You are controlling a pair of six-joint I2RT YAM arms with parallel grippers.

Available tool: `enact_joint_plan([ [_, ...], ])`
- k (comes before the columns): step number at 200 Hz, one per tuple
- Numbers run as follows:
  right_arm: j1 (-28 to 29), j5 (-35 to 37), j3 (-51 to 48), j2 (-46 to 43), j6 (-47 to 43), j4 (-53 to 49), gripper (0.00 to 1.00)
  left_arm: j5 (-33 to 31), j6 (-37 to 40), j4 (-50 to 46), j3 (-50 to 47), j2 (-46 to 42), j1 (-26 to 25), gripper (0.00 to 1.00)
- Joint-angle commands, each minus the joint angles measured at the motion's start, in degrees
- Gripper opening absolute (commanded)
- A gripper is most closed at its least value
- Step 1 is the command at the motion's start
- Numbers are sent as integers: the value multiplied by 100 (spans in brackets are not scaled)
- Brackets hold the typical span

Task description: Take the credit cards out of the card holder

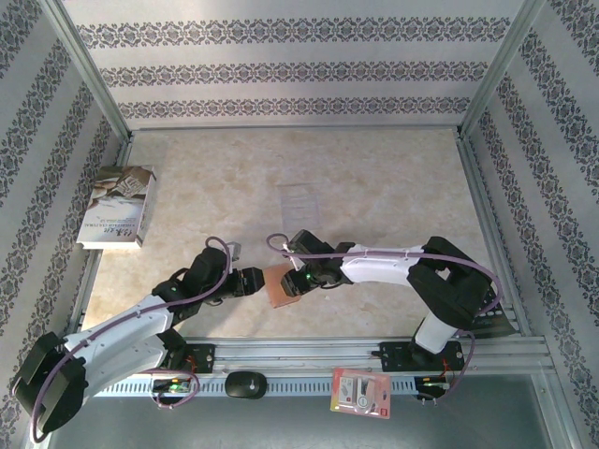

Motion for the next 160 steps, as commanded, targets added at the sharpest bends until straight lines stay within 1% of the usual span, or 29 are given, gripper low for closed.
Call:
enact_joint_plan([
  [1,-91,-163,-148,-52,-48,88,27,188,86,347,10,27,-64,63],
  [29,-236,-179,-236,-258,-39,208,14,286,86,497,-5,4,-64,63],
  [47,-325,-198,-263,-444,-51,274,0,318,69,651,-10,-50,-67,63],
  [70,-481,-213,-272,-718,-38,334,0,283,92,957,8,-126,-60,65],
  [80,-583,-259,-272,-872,-31,359,0,225,89,1170,-7,-174,-55,68],
  [98,-820,-416,-285,-1201,-32,406,0,130,115,1642,-36,-280,-42,77],
  [113,-1056,-645,-264,-1471,-40,409,0,173,203,2010,-12,-343,3,86],
  [123,-1222,-836,-255,-1659,-37,420,0,330,303,2160,69,-312,83,90],
  [131,-1364,-1040,-255,-1809,-41,458,0,523,372,2301,148,-230,165,91],
  [148,-1572,-1445,-216,-2100,-66,499,0,1065,379,2919,230,22,386,91],
  [160,-1655,-1692,-170,-2259,-87,502,0,1406,269,3458,237,188,543,87],
])
